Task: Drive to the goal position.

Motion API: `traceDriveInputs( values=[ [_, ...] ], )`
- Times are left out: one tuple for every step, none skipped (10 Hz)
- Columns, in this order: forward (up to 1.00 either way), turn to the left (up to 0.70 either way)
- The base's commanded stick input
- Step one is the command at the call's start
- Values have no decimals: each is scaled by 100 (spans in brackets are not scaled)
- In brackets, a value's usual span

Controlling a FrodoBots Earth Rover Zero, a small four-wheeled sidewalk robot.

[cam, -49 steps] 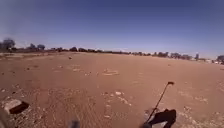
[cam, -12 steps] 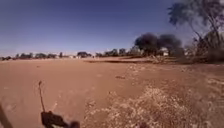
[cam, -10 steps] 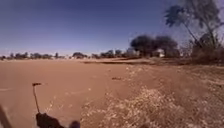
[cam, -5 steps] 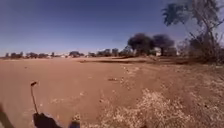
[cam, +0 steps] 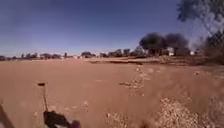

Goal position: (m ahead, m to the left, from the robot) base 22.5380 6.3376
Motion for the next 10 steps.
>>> traceDriveInputs(
  values=[
    [70,27],
    [70,27],
    [70,27],
    [70,27],
    [70,27],
    [70,27],
    [70,8],
    [70,0],
    [70,0],
    [70,0]
  ],
)
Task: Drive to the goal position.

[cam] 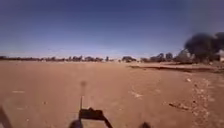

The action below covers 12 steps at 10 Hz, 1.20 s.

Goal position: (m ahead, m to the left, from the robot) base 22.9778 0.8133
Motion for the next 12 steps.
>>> traceDriveInputs(
  values=[
    [70,0],
    [70,0],
    [70,0],
    [70,0],
    [70,0],
    [70,0],
    [70,0],
    [70,0],
    [70,0],
    [70,0],
    [70,0],
    [70,0]
  ],
)
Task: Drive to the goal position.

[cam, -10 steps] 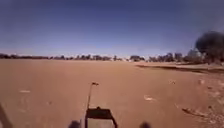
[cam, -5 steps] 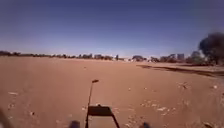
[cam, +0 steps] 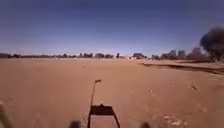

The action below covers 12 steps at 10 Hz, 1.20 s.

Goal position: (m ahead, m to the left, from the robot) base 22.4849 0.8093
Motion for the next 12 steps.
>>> traceDriveInputs(
  values=[
    [70,-15],
    [70,-27],
    [70,-27],
    [70,-27],
    [70,-27],
    [70,-19],
    [70,0],
    [70,0],
    [70,0],
    [70,0],
    [70,0],
    [70,0]
  ],
)
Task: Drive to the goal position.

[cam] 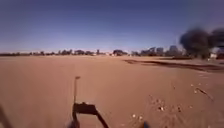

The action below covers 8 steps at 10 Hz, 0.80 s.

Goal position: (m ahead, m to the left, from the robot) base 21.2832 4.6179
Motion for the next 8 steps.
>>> traceDriveInputs(
  values=[
    [70,0],
    [70,0],
    [70,0],
    [70,0],
    [70,0],
    [70,0],
    [70,0],
    [70,0]
  ],
)
